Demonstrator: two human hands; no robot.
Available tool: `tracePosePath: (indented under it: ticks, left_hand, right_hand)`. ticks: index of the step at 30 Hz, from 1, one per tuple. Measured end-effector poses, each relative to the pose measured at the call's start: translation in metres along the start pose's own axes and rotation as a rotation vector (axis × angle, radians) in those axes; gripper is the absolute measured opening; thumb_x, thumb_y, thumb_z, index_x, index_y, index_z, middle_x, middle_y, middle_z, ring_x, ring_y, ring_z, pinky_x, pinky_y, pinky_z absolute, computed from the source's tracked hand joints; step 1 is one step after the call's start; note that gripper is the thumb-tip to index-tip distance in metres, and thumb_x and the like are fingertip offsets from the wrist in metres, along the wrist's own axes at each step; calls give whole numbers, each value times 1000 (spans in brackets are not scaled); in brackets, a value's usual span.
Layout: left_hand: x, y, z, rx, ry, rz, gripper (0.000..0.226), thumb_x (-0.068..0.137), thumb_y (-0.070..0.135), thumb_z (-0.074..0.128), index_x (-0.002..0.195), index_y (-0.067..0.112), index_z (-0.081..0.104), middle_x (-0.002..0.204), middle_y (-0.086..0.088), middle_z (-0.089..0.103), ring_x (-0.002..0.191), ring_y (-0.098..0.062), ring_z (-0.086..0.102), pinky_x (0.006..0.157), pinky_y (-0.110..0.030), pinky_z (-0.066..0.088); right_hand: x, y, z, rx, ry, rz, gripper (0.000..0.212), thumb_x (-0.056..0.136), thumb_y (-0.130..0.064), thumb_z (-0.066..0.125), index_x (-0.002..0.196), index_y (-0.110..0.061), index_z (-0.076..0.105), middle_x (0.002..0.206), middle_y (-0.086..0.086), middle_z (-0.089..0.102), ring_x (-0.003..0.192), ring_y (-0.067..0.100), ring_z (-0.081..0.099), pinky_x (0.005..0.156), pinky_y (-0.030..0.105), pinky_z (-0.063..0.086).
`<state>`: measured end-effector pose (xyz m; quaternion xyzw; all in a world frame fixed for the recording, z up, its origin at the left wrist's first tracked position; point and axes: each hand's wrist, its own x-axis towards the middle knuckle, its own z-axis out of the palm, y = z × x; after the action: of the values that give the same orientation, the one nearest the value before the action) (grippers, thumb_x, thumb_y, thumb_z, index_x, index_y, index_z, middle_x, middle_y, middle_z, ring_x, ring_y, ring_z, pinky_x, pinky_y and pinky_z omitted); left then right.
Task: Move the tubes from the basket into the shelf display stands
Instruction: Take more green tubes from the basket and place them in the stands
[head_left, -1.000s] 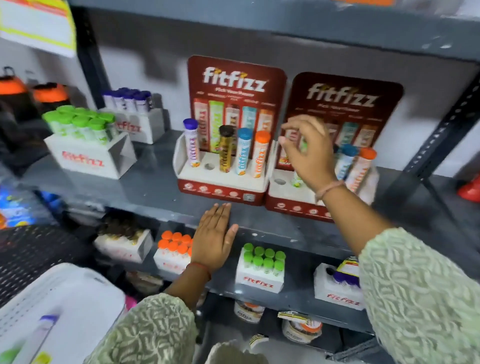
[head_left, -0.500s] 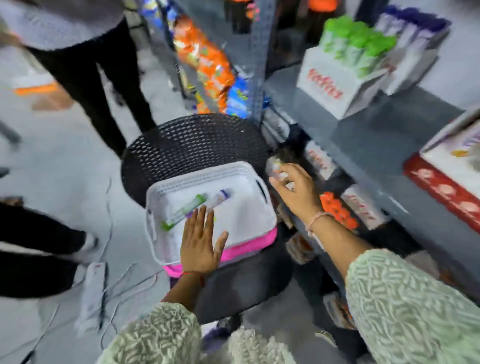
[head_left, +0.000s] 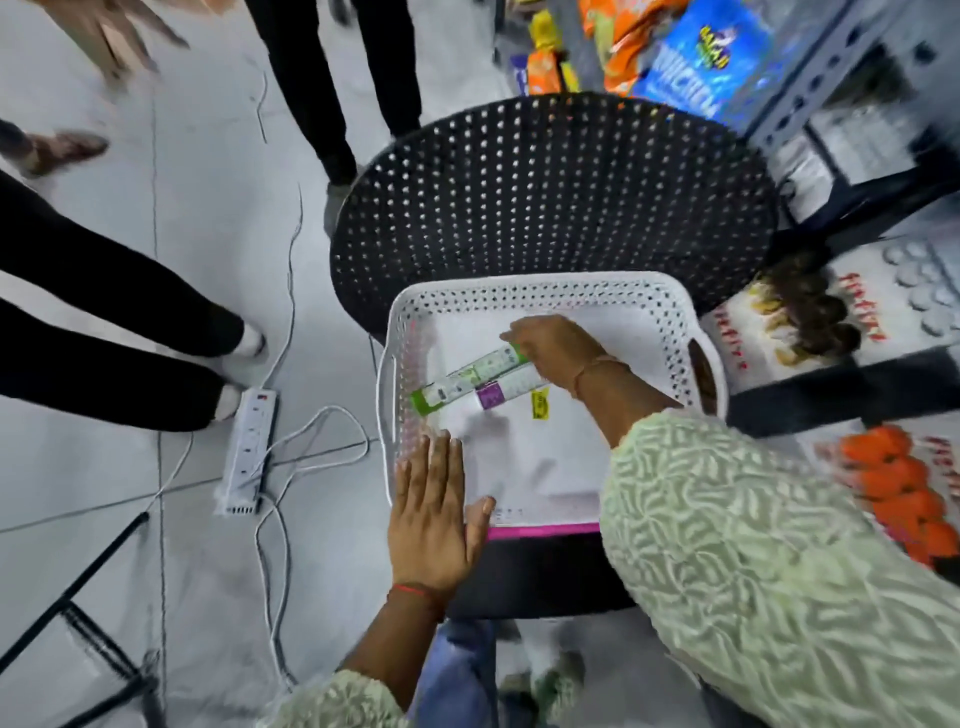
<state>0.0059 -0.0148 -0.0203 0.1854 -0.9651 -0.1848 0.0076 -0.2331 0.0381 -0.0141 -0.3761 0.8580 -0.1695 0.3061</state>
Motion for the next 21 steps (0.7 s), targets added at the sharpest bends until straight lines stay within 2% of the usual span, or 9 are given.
tracePosePath:
  ticks: [3,7,9,13,16,18,19,21]
  left_hand:
    - [0,-2,3,19,29,2,67,96,46,13,127,-4,44,134,-25,46,125,-43,37,111,-38,7]
    - [-1,-1,2,16,1,-25,67,95,47,13,128,-3,43,135,-24,45,129,-36,34,112,-36,6]
    - [-1,-1,1,16,-18,-27,68,95,48,13,129,-3,43,135,-24,45,126,-40,35,113,-34,4]
    - [-1,-1,-6,-12,-72,-14,70,95,50,10,131,-2,39,137,-24,43,130,-38,31,112,-32,2]
    - [1,10,-18,-81,-54,33,71,95,50,8,131,-3,38,137,-25,42,139,-18,13,112,-26,-3]
    - [5,23,-25,-126,-23,87,71,94,50,9,132,-3,37,139,-24,39,139,-6,-3,112,-26,-1]
    - [8,34,-29,-143,-16,125,71,94,51,9,133,-3,36,140,-24,38,140,-7,-3,112,-28,3]
    - [16,67,-36,-177,-14,222,72,94,51,9,132,-4,36,139,-26,39,138,-22,15,111,-35,10]
  right_hand:
    - [12,2,2,-35,-59,43,47,86,9,39,129,-7,48,141,19,44,129,31,42,112,36,31]
    - [14,0,-1,-48,-62,26,41,77,8,60,116,-5,60,125,23,58,111,36,57,99,43,46]
    - [7,-3,-3,31,5,35,38,74,7,65,110,-4,63,120,22,61,105,36,59,94,43,50]
    - [-26,-7,-22,170,165,37,36,69,8,69,103,-2,66,113,19,64,106,30,57,88,24,42]
    - [-76,-6,-55,137,263,50,34,69,8,67,101,-3,67,109,19,66,104,28,58,77,12,33]
    - [-119,-3,-81,106,289,86,34,69,2,71,103,-4,67,109,18,66,100,26,58,72,10,31]
    - [-144,-2,-93,103,312,112,34,70,-1,72,103,-5,67,109,18,66,96,22,58,72,11,31]
    - [-199,0,-118,116,381,175,35,70,-1,72,104,-5,67,109,20,65,93,19,56,74,14,33]
